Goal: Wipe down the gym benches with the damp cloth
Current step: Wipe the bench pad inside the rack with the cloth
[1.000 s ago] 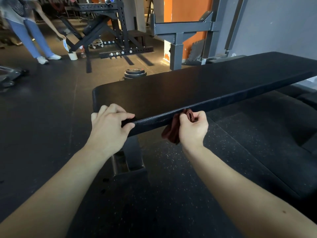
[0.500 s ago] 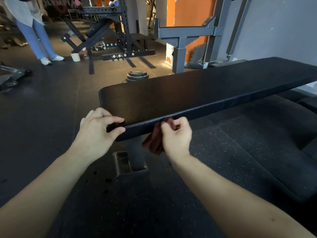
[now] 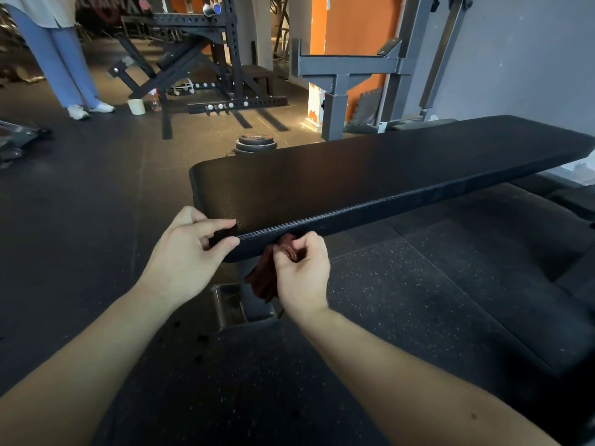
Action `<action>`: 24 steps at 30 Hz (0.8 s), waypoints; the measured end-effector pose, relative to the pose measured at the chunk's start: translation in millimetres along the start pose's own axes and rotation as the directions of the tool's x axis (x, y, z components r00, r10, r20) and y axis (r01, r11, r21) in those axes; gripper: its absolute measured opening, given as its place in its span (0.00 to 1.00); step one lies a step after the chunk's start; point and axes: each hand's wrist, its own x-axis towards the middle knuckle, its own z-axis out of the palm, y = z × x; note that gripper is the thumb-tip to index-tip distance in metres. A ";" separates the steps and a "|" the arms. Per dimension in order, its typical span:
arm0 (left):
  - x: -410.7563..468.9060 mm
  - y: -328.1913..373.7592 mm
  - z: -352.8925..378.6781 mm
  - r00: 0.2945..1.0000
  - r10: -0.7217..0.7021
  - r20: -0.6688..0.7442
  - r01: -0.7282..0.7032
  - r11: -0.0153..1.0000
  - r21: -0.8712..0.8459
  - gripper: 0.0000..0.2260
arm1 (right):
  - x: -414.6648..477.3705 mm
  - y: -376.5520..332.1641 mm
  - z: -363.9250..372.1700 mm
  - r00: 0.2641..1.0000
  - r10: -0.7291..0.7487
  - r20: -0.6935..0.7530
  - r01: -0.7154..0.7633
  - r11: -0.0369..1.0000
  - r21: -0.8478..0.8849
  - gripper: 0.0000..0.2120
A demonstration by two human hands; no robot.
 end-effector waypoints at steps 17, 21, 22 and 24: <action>-2.7 -2.2 2.5 0.998 -0.042 -0.056 0.043 0.999 0.018 0.18 | 24.0 7.9 -24.3 0.978 0.075 -0.192 -0.057 0.994 0.095 0.09; -7.5 -2.4 9.0 0.995 -0.023 -0.099 0.024 1.000 0.012 0.18 | 12.4 11.3 -19.1 0.997 -0.072 -0.007 0.072 0.997 -0.028 0.10; -8.6 -2.4 10.1 0.994 -0.019 -0.108 0.020 1.000 0.008 0.18 | 15.1 8.7 -21.8 0.995 -0.095 0.013 0.095 0.995 -0.041 0.12; -10.9 -2.9 11.2 0.993 -0.015 -0.116 0.015 1.000 0.002 0.18 | 25.4 6.7 -33.0 0.991 -0.133 0.001 0.132 0.986 -0.099 0.14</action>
